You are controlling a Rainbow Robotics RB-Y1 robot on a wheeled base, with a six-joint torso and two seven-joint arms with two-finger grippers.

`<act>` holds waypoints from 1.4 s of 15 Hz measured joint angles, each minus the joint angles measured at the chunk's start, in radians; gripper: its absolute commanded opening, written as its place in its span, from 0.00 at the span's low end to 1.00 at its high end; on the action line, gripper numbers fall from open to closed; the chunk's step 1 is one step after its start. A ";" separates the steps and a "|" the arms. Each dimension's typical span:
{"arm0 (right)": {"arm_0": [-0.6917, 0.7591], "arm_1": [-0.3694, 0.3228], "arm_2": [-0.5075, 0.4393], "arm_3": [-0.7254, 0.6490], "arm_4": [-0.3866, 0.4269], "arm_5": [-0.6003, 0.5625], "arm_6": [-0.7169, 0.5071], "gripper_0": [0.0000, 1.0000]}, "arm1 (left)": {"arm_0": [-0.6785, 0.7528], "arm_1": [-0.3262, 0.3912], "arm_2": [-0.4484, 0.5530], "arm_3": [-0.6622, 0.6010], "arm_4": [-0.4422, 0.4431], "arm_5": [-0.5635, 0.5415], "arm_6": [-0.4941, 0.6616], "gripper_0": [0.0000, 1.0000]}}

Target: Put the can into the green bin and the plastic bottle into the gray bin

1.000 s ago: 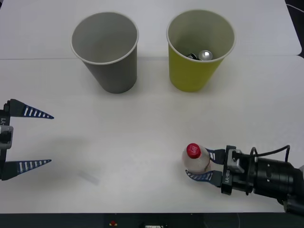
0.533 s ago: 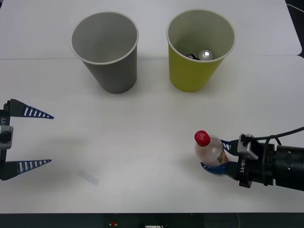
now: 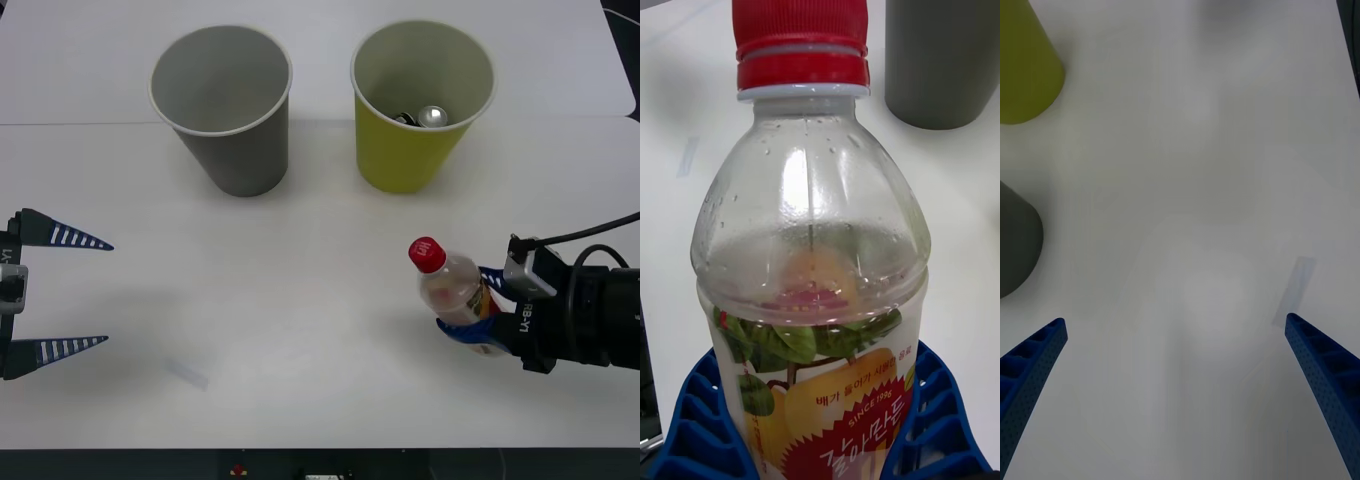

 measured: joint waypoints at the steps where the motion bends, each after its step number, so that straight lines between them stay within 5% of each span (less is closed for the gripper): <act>1: -0.029 0.000 -0.007 -0.011 0.004 -0.030 -0.040 0.00 | 0.000 0.000 0.000 0.000 0.000 0.000 0.000 1.00; 8: -0.299 -0.003 0.001 -0.027 0.033 -0.110 -0.271 0.00 | 0.000 0.000 0.000 0.000 0.000 0.000 0.000 1.00; 16: -0.643 -0.009 0.219 -0.022 0.180 -0.110 -0.596 0.00 | 0.000 0.000 0.000 0.000 0.000 0.000 0.000 1.00; 21: -0.869 0.041 0.290 0.160 0.218 -0.110 -0.646 0.00 | 0.000 0.000 0.000 0.000 0.000 0.000 0.000 1.00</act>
